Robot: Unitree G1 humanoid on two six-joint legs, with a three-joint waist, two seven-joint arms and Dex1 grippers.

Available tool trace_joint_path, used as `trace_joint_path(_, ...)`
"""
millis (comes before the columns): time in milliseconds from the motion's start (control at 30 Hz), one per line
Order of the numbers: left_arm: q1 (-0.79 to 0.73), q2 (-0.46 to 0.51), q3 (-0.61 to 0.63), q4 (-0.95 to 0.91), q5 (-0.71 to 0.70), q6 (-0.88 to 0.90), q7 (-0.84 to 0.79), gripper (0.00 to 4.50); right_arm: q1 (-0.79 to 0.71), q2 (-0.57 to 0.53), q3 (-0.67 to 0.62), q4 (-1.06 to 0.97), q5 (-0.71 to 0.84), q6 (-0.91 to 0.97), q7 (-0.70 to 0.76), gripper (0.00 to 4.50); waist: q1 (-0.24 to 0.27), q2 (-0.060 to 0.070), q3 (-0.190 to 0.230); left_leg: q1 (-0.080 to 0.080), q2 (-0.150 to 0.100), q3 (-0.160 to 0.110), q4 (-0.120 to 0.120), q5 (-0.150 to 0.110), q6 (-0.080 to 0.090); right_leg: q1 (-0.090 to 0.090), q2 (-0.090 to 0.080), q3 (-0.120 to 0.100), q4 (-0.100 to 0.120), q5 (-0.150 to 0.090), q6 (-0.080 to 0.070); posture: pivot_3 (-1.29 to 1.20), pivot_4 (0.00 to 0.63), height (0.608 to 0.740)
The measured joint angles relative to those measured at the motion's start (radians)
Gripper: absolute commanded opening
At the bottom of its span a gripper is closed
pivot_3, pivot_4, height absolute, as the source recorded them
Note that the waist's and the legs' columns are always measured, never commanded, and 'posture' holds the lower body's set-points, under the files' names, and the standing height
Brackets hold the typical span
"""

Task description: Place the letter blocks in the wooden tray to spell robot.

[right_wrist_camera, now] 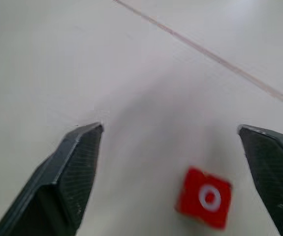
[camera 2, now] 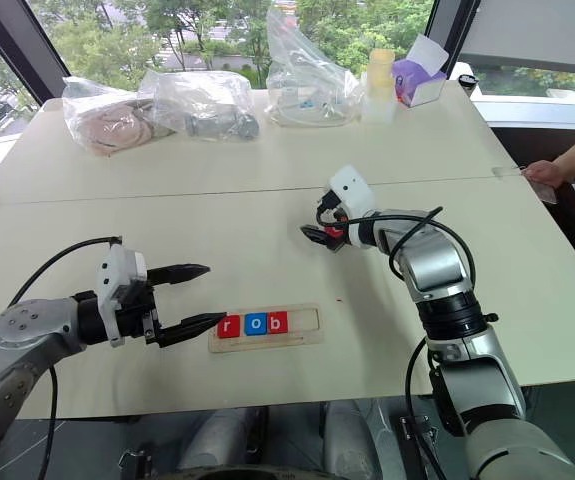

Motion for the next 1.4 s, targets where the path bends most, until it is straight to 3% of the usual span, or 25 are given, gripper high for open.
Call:
trace_joint_path(300, -0.001, -0.014, -0.024, 0.011, 0.025, -0.026, -0.007, 4.5, 0.017, 0.057, 0.028, 0.035, -0.052, 0.06, -0.135, 4.45, -0.002, 0.0, 0.0, 0.0, 0.0, 0.001, 0.0, 0.0, 0.0, -0.001, 0.001, 0.001, 0.001, 0.0, 0.0, 0.0, 0.15, 0.74)
trace_joint_path(400, 0.007, -0.017, -0.024, 0.021, 0.036, -0.039, -0.01, 4.5, 0.02, 0.067, 0.029, 0.035, -0.052, 0.069, -0.147, 3.59, -0.002, 0.0, 0.0, 0.0, 0.0, 0.001, 0.0, 0.0, 0.0, -0.001, 0.002, 0.001, 0.001, 0.0, 0.0, 0.0, 0.15, 0.74)
trace_joint_path(533, 0.012, -0.023, -0.025, 0.024, 0.039, -0.049, -0.014, 4.5, 0.02, 0.077, 0.027, 0.022, -0.049, 0.106, -0.151, 1.48, 0.0, 0.0, 0.0, 0.0, 0.0, 0.001, 0.001, 0.0, 0.0, 0.0, 0.002, 0.001, 0.001, 0.0, 0.0, 0.0, 0.15, 0.74)
trace_joint_path(567, 0.012, -0.025, -0.025, 0.027, 0.042, -0.051, -0.015, 4.5, 0.021, 0.078, 0.024, 0.014, -0.049, 0.123, -0.157, 1.16, 0.002, 0.0, 0.0, 0.0, 0.0, 0.001, 0.001, 0.0, 0.0, 0.0, 0.002, 0.001, 0.001, 0.0, 0.0, 0.0, 0.15, 0.74)
trace_joint_path(700, 0.009, -0.035, -0.034, 0.031, 0.051, -0.051, -0.011, 4.5, 0.058, 0.077, -0.032, -0.076, -0.029, 0.245, -0.187, 1.19, 0.006, 0.0, -0.001, 0.0, 0.0, 0.0, 0.001, 0.0, 0.0, 0.001, 0.001, 0.0, 0.0, 0.0, 0.0, 0.0, 0.15, 0.74)
trace_joint_path(967, -0.004, -0.045, -0.046, 0.032, 0.055, -0.044, 0.0, 4.5, 0.297, 0.078, -0.234, -0.569, 0.03, 0.7, -0.248, 1.19, 0.008, 0.0, -0.002, 0.0, 0.0, -0.001, 0.0, 0.0, 0.001, 0.002, 0.001, -0.002, 0.0, 0.0, -0.001, 0.0, 0.15, 0.74)
trace_joint_path(1133, -0.012, -0.051, -0.067, 0.044, 0.055, -0.044, -0.009, 4.5, 0.485, 0.117, -0.305, -0.784, 0.095, 0.729, -0.304, 1.19, 0.006, -0.001, -0.004, 0.001, 0.0, -0.002, 0.001, 0.0, 0.001, 0.003, 0.001, -0.002, 0.0, -0.002, -0.002, 0.0, 0.15, 0.74)
trace_joint_path(1267, -0.036, -0.051, -0.075, 0.075, 0.057, -0.047, -0.032, 4.5, 0.533, 0.123, -0.331, -0.836, 0.17, 0.742, -0.346, 1.19, 0.003, -0.001, -0.004, 0.002, 0.0, -0.002, 0.001, 0.0, 0.0, 0.004, 0.001, -0.002, 0.0, -0.002, -0.003, 0.0, 0.15, 0.74)
trace_joint_path(1400, -0.053, -0.051, -0.088, 0.095, 0.06, -0.05, -0.043, 4.5, 0.533, 0.094, -0.347, -0.835, 0.258, 0.748, -0.375, 3.14, 0.003, -0.001, -0.004, 0.002, 0.0, -0.002, 0.001, 0.0, 0.001, 0.004, 0.001, -0.002, 0.0, -0.002, -0.003, 0.0, 0.15, 0.74)
